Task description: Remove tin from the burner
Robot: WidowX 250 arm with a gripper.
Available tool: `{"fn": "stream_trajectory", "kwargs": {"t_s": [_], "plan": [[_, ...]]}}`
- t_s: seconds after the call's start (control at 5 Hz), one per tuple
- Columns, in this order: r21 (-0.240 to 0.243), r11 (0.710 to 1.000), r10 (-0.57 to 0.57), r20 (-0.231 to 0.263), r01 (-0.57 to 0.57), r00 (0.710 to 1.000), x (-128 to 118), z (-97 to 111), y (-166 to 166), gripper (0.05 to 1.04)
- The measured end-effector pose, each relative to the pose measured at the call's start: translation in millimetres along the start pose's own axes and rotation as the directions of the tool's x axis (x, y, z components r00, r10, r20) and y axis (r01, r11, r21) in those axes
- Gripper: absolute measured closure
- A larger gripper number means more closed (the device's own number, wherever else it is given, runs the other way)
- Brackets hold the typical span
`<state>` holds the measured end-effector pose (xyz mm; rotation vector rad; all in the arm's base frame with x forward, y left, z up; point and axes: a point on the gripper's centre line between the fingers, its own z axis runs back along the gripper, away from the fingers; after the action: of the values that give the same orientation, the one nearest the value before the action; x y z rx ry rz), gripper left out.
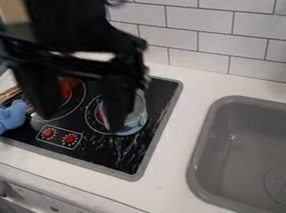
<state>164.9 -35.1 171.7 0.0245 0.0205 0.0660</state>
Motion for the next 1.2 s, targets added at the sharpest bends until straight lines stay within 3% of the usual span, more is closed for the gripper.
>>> {"fn": "stream_trajectory", "kwargs": {"t_s": [0.2, 0.6, 0.8, 1.0, 1.2], "plan": [[-0.014, 0.999, 0.041, -0.034, -0.041, 0.999, 21, -31, 5, 0.083], [0.005, 0.990, 0.141, -0.011, -0.141, 0.990, 53, -86, 5, 0.083], [0.033, 0.992, 0.121, -0.024, -0.120, 0.992, 69, -114, 3, 0.083], [0.076, 0.996, 0.050, -0.052, -0.046, 0.997, 82, -125, 19, 0.083], [0.111, 0.992, -0.054, -0.120, 0.067, 0.991, 91, -139, 28, 0.083]]}}
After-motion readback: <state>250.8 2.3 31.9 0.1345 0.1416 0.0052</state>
